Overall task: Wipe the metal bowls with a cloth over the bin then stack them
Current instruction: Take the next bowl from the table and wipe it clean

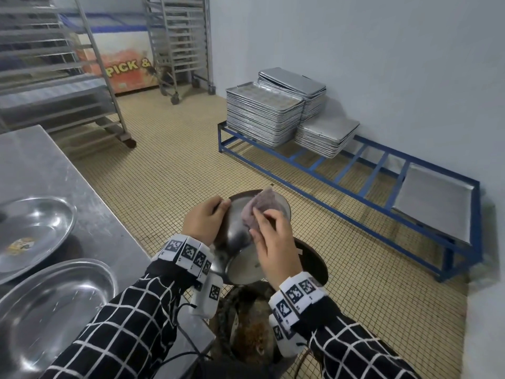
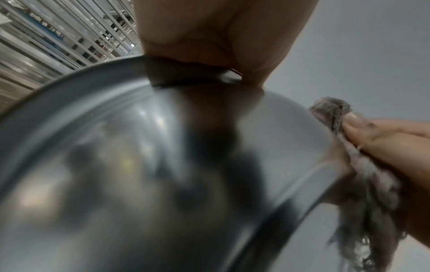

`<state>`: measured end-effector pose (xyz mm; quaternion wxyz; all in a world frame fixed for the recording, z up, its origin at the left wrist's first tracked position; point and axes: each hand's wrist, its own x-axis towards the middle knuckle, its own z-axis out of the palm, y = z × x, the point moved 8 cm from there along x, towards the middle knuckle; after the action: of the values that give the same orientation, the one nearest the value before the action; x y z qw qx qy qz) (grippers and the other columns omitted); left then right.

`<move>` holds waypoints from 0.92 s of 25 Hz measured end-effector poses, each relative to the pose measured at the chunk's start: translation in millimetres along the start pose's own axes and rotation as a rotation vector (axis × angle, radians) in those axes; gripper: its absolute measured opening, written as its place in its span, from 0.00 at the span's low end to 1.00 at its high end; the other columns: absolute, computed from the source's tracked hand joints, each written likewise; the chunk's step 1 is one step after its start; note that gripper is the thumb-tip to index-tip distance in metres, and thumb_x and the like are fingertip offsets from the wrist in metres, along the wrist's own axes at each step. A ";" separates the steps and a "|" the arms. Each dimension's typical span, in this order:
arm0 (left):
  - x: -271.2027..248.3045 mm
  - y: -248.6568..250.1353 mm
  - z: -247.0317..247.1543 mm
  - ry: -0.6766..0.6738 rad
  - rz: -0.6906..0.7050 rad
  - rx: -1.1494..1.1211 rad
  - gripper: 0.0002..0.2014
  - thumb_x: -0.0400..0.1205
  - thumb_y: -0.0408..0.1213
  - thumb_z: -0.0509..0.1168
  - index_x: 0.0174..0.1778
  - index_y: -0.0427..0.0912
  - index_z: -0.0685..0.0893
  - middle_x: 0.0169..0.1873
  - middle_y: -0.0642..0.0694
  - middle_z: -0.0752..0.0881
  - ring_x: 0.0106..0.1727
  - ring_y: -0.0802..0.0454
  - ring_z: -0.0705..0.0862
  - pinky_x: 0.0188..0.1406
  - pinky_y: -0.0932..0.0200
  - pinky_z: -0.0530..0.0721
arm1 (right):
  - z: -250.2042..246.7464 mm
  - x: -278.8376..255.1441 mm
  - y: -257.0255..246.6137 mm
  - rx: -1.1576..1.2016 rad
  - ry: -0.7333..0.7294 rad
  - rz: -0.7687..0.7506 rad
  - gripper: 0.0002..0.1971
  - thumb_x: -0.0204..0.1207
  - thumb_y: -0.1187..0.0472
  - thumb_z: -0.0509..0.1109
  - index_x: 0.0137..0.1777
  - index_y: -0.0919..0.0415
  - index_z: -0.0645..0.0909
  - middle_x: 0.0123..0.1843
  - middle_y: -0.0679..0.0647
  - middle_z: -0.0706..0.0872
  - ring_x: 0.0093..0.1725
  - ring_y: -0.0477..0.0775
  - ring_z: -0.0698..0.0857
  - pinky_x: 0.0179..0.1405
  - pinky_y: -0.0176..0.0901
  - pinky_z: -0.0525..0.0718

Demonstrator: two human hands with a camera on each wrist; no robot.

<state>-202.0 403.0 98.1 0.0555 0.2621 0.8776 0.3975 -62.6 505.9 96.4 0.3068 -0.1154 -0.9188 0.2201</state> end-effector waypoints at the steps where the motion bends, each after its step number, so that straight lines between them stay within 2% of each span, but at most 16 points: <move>1: 0.7 3.0 -2.2 0.022 0.014 0.035 0.18 0.86 0.52 0.57 0.34 0.47 0.79 0.28 0.50 0.82 0.33 0.51 0.79 0.30 0.59 0.71 | 4.2 -3.9 -6.6 -0.021 -0.017 -0.051 0.22 0.84 0.50 0.55 0.74 0.57 0.73 0.70 0.54 0.73 0.70 0.52 0.73 0.70 0.51 0.77; 3: 0.4 11.7 -5.5 0.053 0.055 0.074 0.21 0.84 0.55 0.58 0.31 0.46 0.80 0.25 0.50 0.81 0.30 0.50 0.80 0.28 0.56 0.74 | 7.9 -0.7 -11.4 -0.074 -0.046 -0.108 0.22 0.85 0.50 0.53 0.76 0.55 0.72 0.76 0.53 0.71 0.78 0.53 0.66 0.78 0.52 0.66; 4: -0.2 14.4 -6.2 0.056 0.065 0.061 0.22 0.83 0.56 0.59 0.30 0.46 0.81 0.24 0.50 0.82 0.30 0.49 0.81 0.29 0.54 0.77 | 6.3 4.8 -9.5 -0.080 -0.038 -0.092 0.22 0.86 0.49 0.52 0.76 0.54 0.70 0.77 0.51 0.70 0.79 0.52 0.64 0.79 0.52 0.64; 5: -0.6 15.5 -7.5 0.055 0.060 0.032 0.22 0.83 0.58 0.59 0.31 0.46 0.82 0.24 0.49 0.83 0.30 0.49 0.82 0.30 0.51 0.79 | 4.0 10.8 -3.5 -0.053 -0.011 -0.049 0.22 0.86 0.48 0.50 0.76 0.53 0.70 0.77 0.50 0.70 0.79 0.51 0.65 0.78 0.52 0.65; 6: -0.2 14.6 -9.2 0.057 0.040 -0.006 0.23 0.82 0.59 0.59 0.32 0.46 0.84 0.25 0.48 0.85 0.30 0.48 0.83 0.32 0.50 0.81 | -2.1 16.7 4.0 0.009 0.037 0.027 0.22 0.86 0.48 0.50 0.76 0.53 0.71 0.76 0.49 0.70 0.76 0.49 0.68 0.75 0.51 0.70; 8: 0.8 9.8 -14.6 0.085 -0.012 -0.101 0.23 0.81 0.60 0.60 0.34 0.46 0.86 0.26 0.47 0.87 0.31 0.47 0.85 0.34 0.49 0.82 | -10.6 21.1 34.5 0.199 0.109 0.294 0.22 0.86 0.48 0.49 0.75 0.53 0.72 0.72 0.47 0.71 0.68 0.46 0.74 0.65 0.45 0.78; 10: 1.3 3.6 -18.8 0.124 -0.052 -0.175 0.22 0.81 0.59 0.61 0.33 0.47 0.87 0.26 0.47 0.86 0.32 0.46 0.85 0.33 0.51 0.81 | -7.1 12.5 66.3 0.394 0.095 0.592 0.21 0.87 0.50 0.49 0.74 0.54 0.73 0.69 0.47 0.74 0.65 0.45 0.76 0.59 0.40 0.77; 11: 1.3 1.7 -20.2 0.141 -0.060 -0.190 0.21 0.81 0.59 0.62 0.32 0.47 0.86 0.25 0.48 0.86 0.32 0.46 0.84 0.33 0.52 0.80 | -6.0 6.8 73.2 0.458 0.103 0.651 0.20 0.87 0.52 0.50 0.74 0.55 0.72 0.68 0.47 0.76 0.66 0.47 0.77 0.61 0.39 0.75; 13: 2.5 0.7 -22.2 0.160 -0.056 -0.198 0.21 0.82 0.58 0.61 0.33 0.47 0.86 0.25 0.47 0.85 0.32 0.44 0.84 0.34 0.49 0.81 | -12.3 -0.8 68.7 0.488 0.188 0.576 0.18 0.87 0.55 0.52 0.74 0.57 0.70 0.68 0.48 0.78 0.66 0.47 0.78 0.64 0.42 0.78; 15: 5.6 1.1 -22.5 0.166 -0.064 -0.182 0.22 0.82 0.60 0.59 0.35 0.46 0.86 0.28 0.46 0.86 0.34 0.45 0.85 0.38 0.46 0.84 | -13.6 -2.0 49.1 0.455 0.204 0.392 0.19 0.86 0.55 0.52 0.75 0.56 0.69 0.70 0.51 0.76 0.68 0.47 0.77 0.68 0.48 0.78; 17: 7.5 5.5 -23.0 0.159 -0.063 -0.127 0.22 0.82 0.61 0.57 0.38 0.48 0.86 0.30 0.49 0.87 0.35 0.48 0.84 0.38 0.48 0.84 | -5.1 5.0 24.6 0.342 0.100 0.187 0.23 0.85 0.53 0.51 0.80 0.52 0.64 0.79 0.50 0.68 0.78 0.48 0.66 0.77 0.49 0.67; 19: 6.3 14.8 -23.4 0.153 -0.031 -0.060 0.22 0.82 0.61 0.55 0.39 0.49 0.86 0.30 0.51 0.86 0.35 0.51 0.84 0.36 0.53 0.82 | 0.1 18.7 7.7 0.140 0.019 0.032 0.25 0.84 0.52 0.50 0.81 0.51 0.61 0.82 0.49 0.63 0.82 0.51 0.58 0.81 0.52 0.60; 21: 4.9 22.4 -23.7 0.151 -0.011 -0.047 0.23 0.82 0.61 0.56 0.39 0.49 0.86 0.30 0.51 0.86 0.35 0.52 0.84 0.35 0.53 0.82 | -2.9 34.9 9.5 0.070 0.043 0.045 0.25 0.84 0.50 0.48 0.80 0.54 0.65 0.80 0.50 0.66 0.82 0.53 0.60 0.80 0.56 0.63; 23: 5.5 22.9 -22.2 0.148 -0.035 -0.099 0.23 0.82 0.61 0.57 0.39 0.48 0.87 0.30 0.50 0.87 0.35 0.50 0.85 0.39 0.48 0.85 | -8.7 47.0 18.5 0.083 0.130 0.121 0.25 0.84 0.49 0.48 0.77 0.56 0.69 0.78 0.52 0.69 0.79 0.55 0.65 0.77 0.58 0.68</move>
<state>-203.9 403.4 130.4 0.0101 0.2136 0.8630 0.4578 -92.7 541.3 118.0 0.3566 -0.1721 -0.8782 0.2684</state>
